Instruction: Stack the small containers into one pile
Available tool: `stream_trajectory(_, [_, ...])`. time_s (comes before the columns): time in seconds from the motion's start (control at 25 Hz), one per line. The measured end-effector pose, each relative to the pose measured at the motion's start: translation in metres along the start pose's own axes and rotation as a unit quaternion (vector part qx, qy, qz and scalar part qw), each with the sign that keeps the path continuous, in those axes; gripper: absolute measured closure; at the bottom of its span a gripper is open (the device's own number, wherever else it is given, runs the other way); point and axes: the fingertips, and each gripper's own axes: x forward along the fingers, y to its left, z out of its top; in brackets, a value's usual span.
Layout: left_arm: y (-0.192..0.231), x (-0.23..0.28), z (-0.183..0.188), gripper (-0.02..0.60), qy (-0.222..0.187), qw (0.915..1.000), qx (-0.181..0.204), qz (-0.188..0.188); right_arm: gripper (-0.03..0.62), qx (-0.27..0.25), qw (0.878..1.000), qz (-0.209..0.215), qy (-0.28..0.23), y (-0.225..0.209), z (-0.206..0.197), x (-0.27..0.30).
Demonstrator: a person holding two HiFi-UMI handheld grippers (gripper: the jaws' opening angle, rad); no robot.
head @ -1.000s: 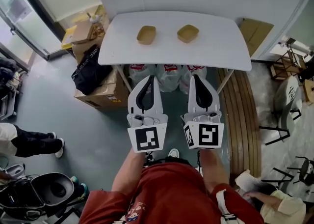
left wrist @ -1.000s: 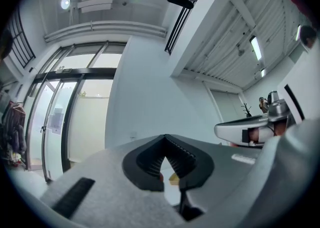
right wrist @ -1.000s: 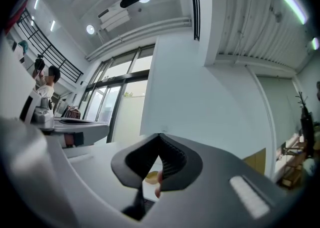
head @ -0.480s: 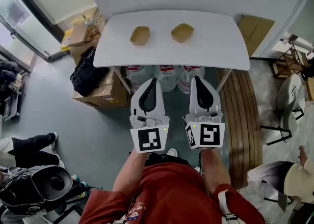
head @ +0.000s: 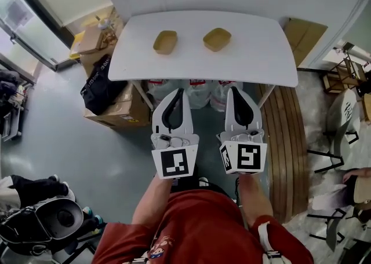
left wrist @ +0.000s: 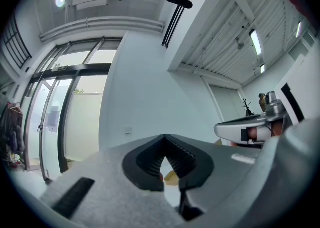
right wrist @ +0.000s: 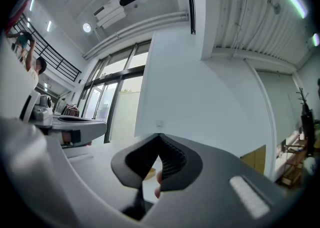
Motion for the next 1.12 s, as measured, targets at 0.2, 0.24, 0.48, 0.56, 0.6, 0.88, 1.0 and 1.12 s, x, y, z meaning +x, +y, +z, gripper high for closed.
stream_trajectory(0.2, [0.017,0.029,-0.006,0.578,-0.013,0.9998,-0.012,-0.002,0.594,-0.016,1.0,0.003,0.001,0.0,-0.002,0.032])
stream_trajectory(0.24, [0.023,0.037,-0.007,0.578,-0.014,0.9998,-0.014,-0.002,0.594,-0.018,1.0,0.003,0.002,0.0,-0.002,0.042])
stream_trajectory(0.48, [0.084,0.083,-0.018,0.578,-0.015,0.9997,-0.02,0.007,0.592,-0.025,1.0,0.009,0.006,0.023,-0.006,0.114])
stream_trajectory(0.56, [0.104,0.096,-0.021,0.578,-0.018,0.9996,-0.019,0.008,0.594,-0.026,1.0,0.01,0.007,0.033,-0.007,0.137])
stream_trajectory(0.6, [0.114,0.103,-0.023,0.578,-0.019,0.9996,-0.019,0.009,0.592,-0.026,1.0,0.011,0.007,0.038,-0.008,0.147])
stream_trajectory(0.88, [0.177,0.14,-0.04,0.578,-0.019,0.9991,-0.034,0.019,0.592,-0.037,0.999,0.02,0.008,0.071,-0.016,0.216])
stream_trajectory(1.0, [0.194,0.152,-0.049,0.578,-0.014,0.9992,-0.032,0.017,0.594,-0.017,1.0,0.015,0.008,0.076,-0.024,0.237])
stream_trajectory(1.12, [0.204,0.163,-0.057,0.578,-0.01,0.9993,-0.032,0.017,0.592,-0.004,1.0,0.017,0.008,0.08,-0.032,0.253])
